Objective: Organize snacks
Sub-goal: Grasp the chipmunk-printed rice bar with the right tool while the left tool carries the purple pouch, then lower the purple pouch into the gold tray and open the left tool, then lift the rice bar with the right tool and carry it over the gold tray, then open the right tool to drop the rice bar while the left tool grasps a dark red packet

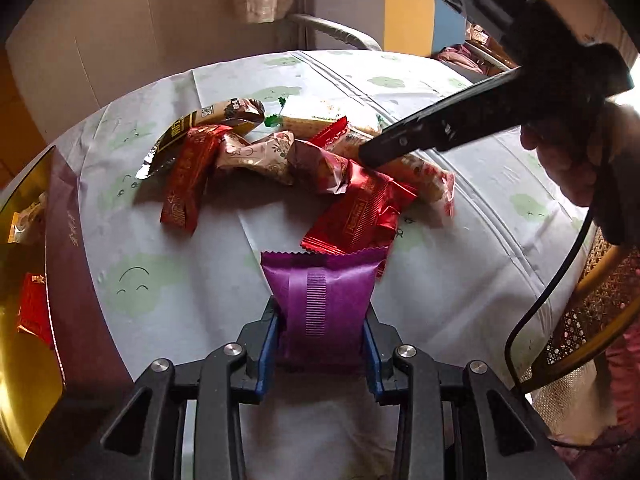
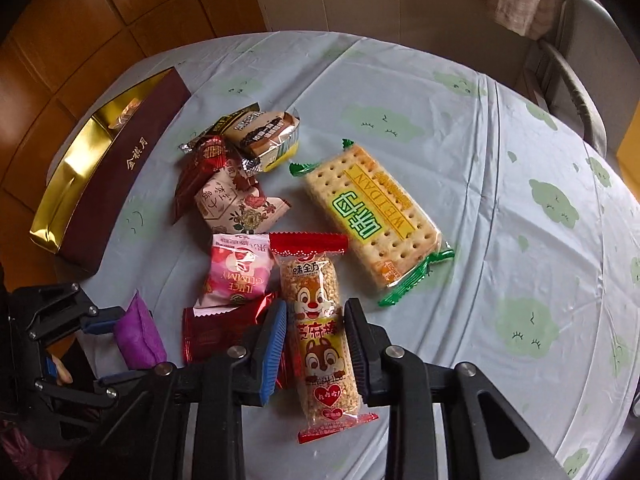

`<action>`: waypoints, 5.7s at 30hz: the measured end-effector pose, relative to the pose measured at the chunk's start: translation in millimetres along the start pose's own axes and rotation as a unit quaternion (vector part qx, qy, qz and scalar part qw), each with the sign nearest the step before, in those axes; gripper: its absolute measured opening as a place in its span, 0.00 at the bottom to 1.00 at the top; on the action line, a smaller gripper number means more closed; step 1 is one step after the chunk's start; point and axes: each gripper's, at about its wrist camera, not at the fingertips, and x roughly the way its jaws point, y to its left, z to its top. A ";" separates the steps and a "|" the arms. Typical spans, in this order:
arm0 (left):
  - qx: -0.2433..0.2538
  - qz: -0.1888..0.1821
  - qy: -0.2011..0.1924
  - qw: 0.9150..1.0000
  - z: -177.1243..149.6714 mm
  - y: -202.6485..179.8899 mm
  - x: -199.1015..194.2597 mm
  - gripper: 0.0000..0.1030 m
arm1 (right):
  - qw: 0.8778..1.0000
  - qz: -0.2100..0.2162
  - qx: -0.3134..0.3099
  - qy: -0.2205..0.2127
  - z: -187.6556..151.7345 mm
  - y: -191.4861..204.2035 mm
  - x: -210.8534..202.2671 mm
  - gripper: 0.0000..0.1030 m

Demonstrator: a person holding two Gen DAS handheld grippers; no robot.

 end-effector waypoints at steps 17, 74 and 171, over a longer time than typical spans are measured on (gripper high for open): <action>-0.010 0.004 -0.050 0.999 -7.8 4.3 -28.0 0.34 | 0.999 -0.037 -0.015 0.019 -4.7 0.4 18.0 0.28; -0.348 0.080 -0.019 0.934 -26.3 215.2 -64.8 0.60 | 0.997 -0.076 0.002 0.012 -0.6 -10.9 17.3 0.29; -0.033 0.061 -0.096 0.993 -51.8 51.9 -108.7 0.61 | 0.987 -0.054 0.133 -0.076 -30.9 -47.8 -50.2 0.58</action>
